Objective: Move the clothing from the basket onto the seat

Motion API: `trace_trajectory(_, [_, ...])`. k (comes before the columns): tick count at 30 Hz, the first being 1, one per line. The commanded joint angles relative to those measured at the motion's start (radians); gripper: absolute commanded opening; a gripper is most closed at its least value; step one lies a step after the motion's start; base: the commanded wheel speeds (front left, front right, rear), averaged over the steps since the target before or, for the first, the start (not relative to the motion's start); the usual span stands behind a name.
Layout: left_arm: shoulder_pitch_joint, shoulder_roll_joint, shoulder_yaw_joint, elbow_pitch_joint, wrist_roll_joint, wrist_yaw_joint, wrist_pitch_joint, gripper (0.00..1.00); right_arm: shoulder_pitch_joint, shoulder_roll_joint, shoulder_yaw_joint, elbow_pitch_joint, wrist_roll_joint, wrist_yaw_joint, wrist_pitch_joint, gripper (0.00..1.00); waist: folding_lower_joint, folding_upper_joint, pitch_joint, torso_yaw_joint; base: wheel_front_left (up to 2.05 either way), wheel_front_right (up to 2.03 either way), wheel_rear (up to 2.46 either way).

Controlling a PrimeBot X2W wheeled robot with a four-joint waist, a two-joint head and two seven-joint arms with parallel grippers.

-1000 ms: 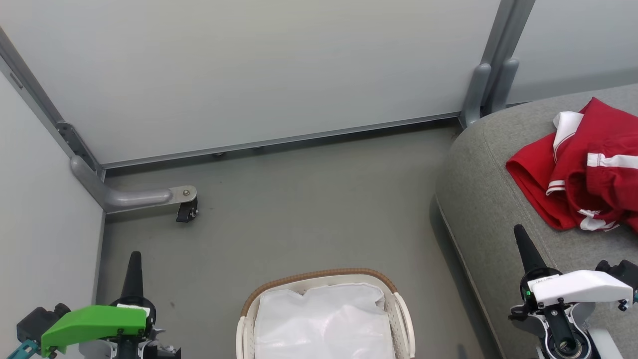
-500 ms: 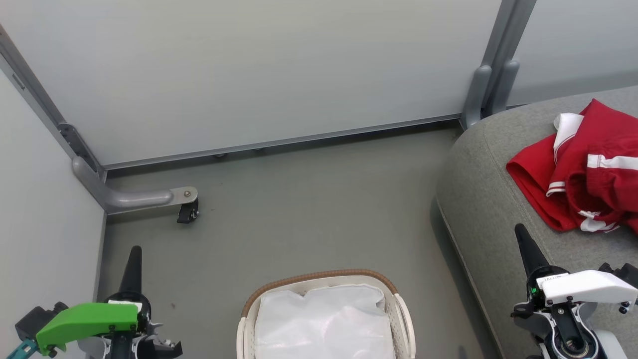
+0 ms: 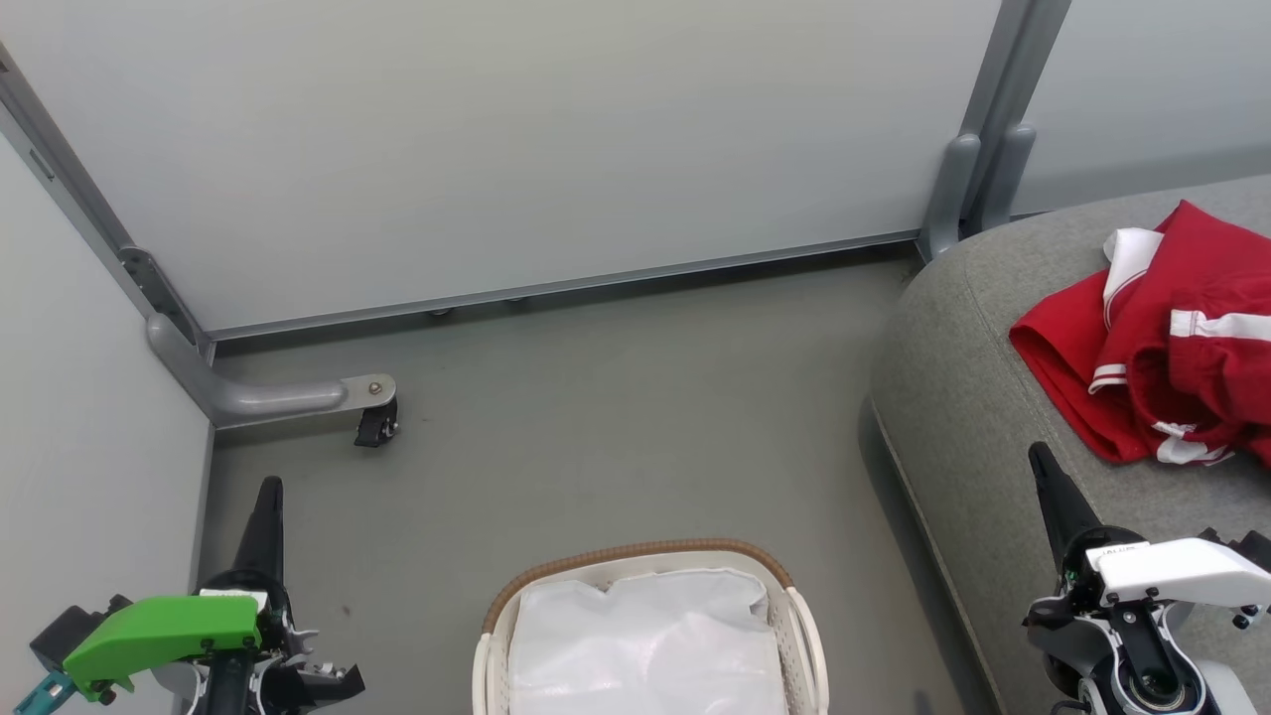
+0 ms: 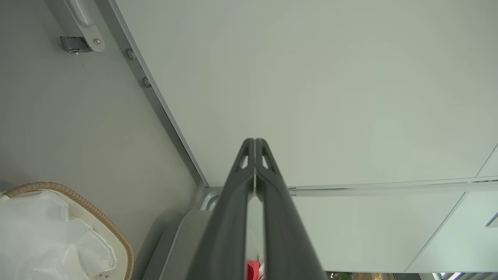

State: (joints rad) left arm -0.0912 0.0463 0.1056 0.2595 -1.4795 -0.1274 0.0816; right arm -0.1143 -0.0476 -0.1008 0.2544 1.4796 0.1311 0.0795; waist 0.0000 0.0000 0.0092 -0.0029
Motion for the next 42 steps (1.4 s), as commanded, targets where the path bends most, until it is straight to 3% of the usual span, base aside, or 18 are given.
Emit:
trace_trajectory(1, [-0.016,0.007,0.006,-0.008,-0.021,-0.005,0.006,0.0,0.007,-0.005,-0.005,-0.007,0.021,-0.001,0.008,0.0,0.0,0.0,-0.001,0.0,0.0,0.0,0.0])
trace_trajectory(18, [-0.024,0.007,0.011,-0.017,-0.138,-0.006,0.036,0.0,0.011,-0.005,-0.016,-0.012,0.137,-0.001,0.038,0.0,0.0,0.0,-0.006,0.003,0.0,0.0,0.0])
trace_trajectory(42, [-0.023,0.007,0.01,-0.016,-0.135,-0.006,0.036,0.0,0.011,-0.005,-0.015,-0.012,0.135,-0.001,0.037,0.0,0.0,0.0,-0.006,0.003,0.0,0.0,0.0])
